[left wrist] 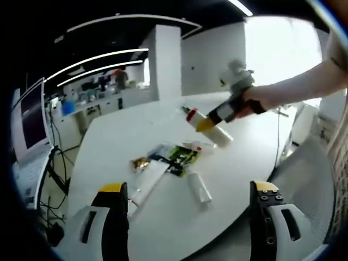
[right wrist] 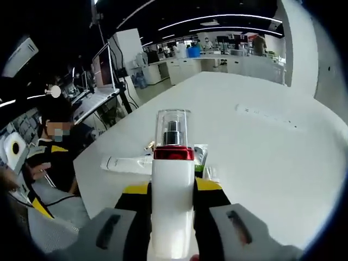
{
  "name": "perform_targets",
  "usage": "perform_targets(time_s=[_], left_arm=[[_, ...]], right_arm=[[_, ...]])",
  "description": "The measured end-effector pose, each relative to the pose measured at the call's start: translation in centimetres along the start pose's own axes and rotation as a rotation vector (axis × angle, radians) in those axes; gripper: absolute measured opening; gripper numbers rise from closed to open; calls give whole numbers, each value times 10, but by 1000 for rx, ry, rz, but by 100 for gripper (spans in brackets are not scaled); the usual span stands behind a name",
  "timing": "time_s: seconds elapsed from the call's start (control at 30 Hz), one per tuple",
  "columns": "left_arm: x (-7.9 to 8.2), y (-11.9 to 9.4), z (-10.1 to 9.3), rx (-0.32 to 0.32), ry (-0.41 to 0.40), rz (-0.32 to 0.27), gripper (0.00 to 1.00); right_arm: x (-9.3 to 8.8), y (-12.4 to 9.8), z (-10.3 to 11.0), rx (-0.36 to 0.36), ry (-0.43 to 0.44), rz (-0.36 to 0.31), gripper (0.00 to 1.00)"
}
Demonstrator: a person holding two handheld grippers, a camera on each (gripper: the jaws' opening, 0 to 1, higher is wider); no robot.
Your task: Arrange the skincare products in the storage area until every visible bottle or jar stands upright without overlapping.
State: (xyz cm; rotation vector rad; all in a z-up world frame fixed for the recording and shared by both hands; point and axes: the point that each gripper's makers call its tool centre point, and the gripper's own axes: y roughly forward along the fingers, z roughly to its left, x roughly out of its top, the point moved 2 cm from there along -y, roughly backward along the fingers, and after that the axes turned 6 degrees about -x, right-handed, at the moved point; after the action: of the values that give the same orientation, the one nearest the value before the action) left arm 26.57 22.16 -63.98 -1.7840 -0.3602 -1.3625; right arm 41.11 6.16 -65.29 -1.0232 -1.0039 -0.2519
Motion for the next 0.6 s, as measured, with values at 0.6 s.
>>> perform_targets(time_s=[0.6], left_arm=[[56,40,-34,-224,52,-47,92]], right_arm=[[11,-72,24,171,53,-214,27]])
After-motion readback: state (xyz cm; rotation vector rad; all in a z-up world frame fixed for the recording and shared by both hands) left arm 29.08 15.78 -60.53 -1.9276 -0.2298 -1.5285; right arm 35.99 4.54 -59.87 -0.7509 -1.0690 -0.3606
